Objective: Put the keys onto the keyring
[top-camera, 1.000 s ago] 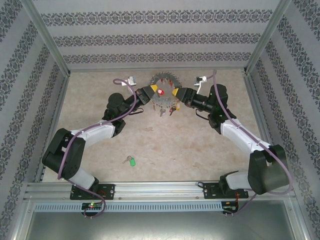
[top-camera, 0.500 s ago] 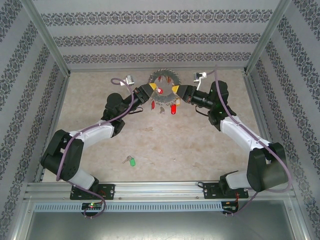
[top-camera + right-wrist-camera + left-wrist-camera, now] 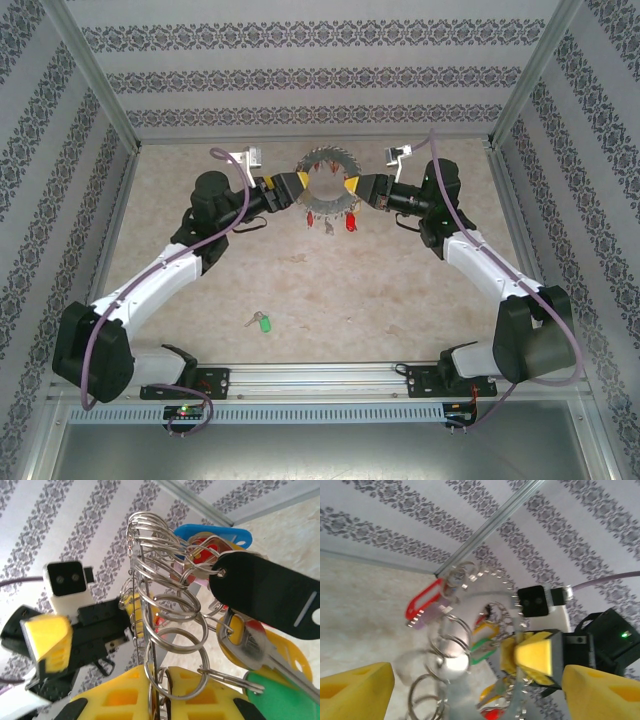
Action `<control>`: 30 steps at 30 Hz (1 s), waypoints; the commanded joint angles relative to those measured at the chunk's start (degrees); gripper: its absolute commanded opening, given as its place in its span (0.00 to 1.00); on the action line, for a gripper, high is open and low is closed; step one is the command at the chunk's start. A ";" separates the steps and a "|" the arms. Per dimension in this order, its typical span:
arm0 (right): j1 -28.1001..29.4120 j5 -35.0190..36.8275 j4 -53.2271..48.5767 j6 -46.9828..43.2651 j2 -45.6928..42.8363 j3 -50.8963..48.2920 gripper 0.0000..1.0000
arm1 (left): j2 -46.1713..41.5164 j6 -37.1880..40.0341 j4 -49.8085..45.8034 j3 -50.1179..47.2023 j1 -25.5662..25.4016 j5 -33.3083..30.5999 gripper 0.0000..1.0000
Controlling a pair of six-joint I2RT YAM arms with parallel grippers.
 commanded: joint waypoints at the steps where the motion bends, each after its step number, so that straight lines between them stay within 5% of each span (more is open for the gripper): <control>1: -0.57 -8.46 1.35 -5.04 -1.68 4.19 0.01 | 0.56 7.72 -11.32 4.02 2.75 5.88 0.89; 8: -0.78 -14.87 -11.38 -17.32 0.22 8.63 0.00 | 5.04 13.81 -17.07 12.20 3.87 17.34 0.91; 14: -1.01 -18.28 -12.46 -18.49 2.62 10.04 0.00 | 7.53 14.71 -18.06 15.50 3.88 22.57 0.86; 30: -1.54 -19.85 -18.96 -23.85 4.61 11.51 0.03 | 9.37 13.78 -16.52 17.57 3.88 27.40 0.30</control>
